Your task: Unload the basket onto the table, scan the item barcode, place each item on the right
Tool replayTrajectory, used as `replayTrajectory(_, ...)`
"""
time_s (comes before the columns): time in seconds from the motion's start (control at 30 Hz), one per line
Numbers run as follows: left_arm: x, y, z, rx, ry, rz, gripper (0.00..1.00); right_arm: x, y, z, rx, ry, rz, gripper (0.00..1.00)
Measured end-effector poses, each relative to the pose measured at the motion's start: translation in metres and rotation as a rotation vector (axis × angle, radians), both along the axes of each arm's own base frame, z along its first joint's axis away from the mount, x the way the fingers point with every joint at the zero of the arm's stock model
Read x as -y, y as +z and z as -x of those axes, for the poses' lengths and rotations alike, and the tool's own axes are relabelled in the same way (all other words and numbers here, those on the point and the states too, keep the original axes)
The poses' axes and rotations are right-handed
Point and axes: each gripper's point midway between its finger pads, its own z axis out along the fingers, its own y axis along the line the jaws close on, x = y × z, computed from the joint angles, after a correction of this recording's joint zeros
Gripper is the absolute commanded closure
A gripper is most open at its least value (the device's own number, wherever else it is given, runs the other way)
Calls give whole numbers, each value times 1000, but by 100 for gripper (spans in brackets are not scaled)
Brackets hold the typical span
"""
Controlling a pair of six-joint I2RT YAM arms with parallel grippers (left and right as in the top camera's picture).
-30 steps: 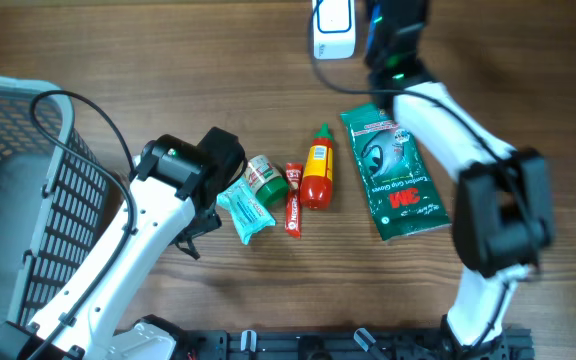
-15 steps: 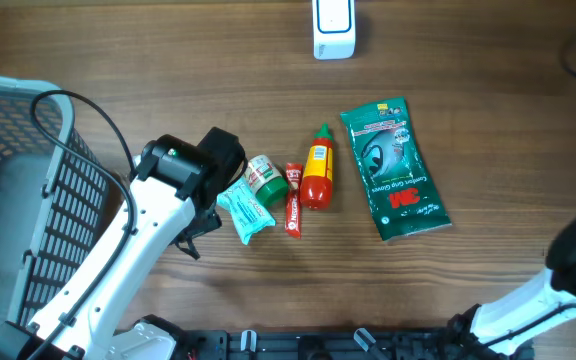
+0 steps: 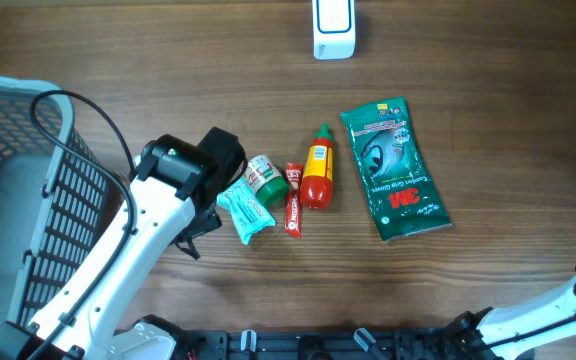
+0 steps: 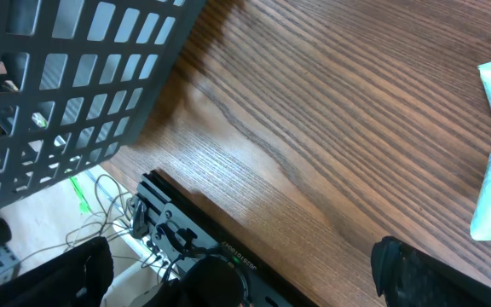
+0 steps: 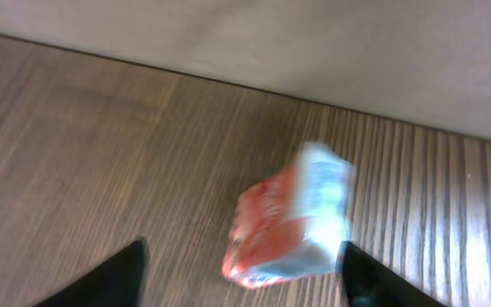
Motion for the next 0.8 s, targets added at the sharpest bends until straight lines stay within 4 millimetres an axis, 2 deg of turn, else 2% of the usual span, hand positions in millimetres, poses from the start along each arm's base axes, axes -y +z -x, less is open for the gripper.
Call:
replayTrajectory(0.07, 0, 0, 0, 0, 0, 0, 0, -3, 18, -5, 47, 22, 14, 0)
replayTrajectory(0.1, 0, 0, 0, 0, 0, 0, 0, -6, 40, -12, 105, 48, 32, 0)
replayTrajectory(0.17, 0, 0, 0, 0, 0, 0, 0, -21, 96, -28, 284, 118, 55, 0)
replayTrajectory(0.23, 0, 0, 0, 0, 0, 0, 0, -56, 160, -48, 504, 233, 36, 0)
replayTrajectory(0.27, 0, 0, 0, 0, 0, 0, 0, -76, 183, -56, 573, 295, 20, 0)
replayTrajectory(0.3, 0, 0, 0, 0, 0, 0, 0, -101, 199, -66, 625, 370, -22, 0)
replayTrajectory(0.33, 0, 0, 0, 0, 0, 0, 0, -137, 211, -77, 660, 463, -89, 0)
replayTrajectory(0.43, 0, 0, 0, 1, 0, 0, 0, -247, 199, -98, 605, 700, -339, 0)
replayTrajectory(0.47, 0, 0, 0, 0, 0, 0, 0, -295, 184, -98, 537, 799, -449, 0)
replayTrajectory(0.57, 0, 0, 0, 2, 0, 1, 0, -373, 156, -92, 393, 938, -619, 0)
replayTrajectory(0.6, 0, 0, 0, 0, 0, 0, 0, -405, 146, -89, 338, 1008, -670, 0)
replayTrajectory(0.73, 0, 0, 0, 0, 0, 0, 0, -501, 112, -80, 162, 1211, -802, 0)
replayTrajectory(0.77, 0, 0, 0, 0, 0, 0, 0, -534, 99, -73, 97, 1280, -842, 0)
replayTrajectory(0.8, 0, 0, 0, 0, 0, 0, 0, -554, 91, -68, 57, 1322, -866, 0)
